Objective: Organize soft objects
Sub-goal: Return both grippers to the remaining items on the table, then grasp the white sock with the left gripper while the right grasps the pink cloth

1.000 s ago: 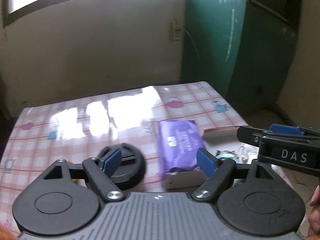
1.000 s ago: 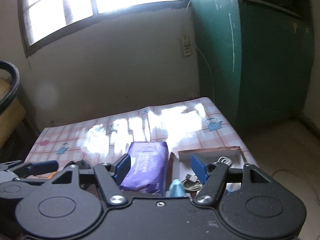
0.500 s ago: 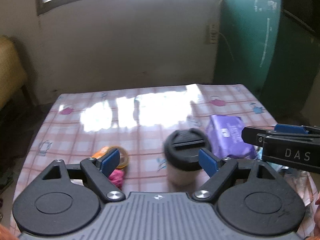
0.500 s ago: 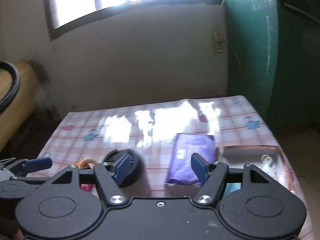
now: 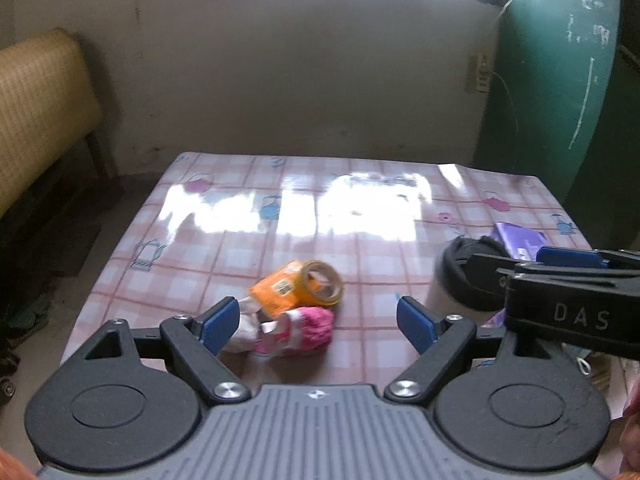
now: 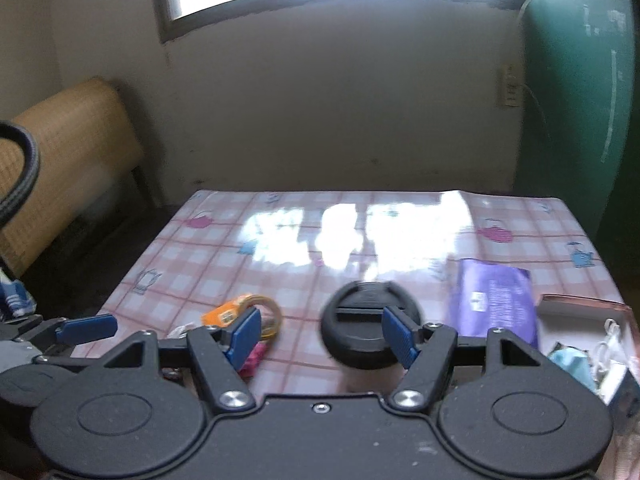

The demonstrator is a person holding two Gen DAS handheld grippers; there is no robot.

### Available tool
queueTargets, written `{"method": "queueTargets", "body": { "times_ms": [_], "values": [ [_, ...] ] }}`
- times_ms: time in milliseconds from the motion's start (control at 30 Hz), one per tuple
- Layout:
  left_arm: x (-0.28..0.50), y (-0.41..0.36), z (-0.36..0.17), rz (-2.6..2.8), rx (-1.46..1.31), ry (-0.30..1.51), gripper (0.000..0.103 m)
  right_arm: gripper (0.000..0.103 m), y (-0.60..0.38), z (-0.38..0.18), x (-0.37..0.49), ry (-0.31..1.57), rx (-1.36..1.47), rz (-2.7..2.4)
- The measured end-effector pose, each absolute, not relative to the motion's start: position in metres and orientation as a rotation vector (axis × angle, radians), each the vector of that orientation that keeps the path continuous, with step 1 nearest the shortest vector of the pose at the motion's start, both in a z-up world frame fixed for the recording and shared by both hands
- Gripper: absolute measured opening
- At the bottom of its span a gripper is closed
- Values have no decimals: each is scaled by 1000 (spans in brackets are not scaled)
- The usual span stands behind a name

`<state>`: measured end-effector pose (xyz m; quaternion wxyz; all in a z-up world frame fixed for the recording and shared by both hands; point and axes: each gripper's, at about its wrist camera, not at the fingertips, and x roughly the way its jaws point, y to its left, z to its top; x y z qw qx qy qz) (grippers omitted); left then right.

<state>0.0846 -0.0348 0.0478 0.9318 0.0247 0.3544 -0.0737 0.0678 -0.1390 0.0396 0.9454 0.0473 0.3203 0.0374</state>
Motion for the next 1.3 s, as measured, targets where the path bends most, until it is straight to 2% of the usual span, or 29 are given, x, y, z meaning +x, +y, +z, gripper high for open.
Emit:
{"method": "queueTargets", "body": {
  "times_ms": [400,900,1300],
  "values": [
    [86,14,28,-99,4,750,90,80,-94,16,80,690,80,144],
    [104,79,-37,-1,-69,860,93,80,-74,-48,108,807,109,212],
    [119,97,-47,1,-95,850,94,82,-40,-92,161,854,89,177]
  ]
}}
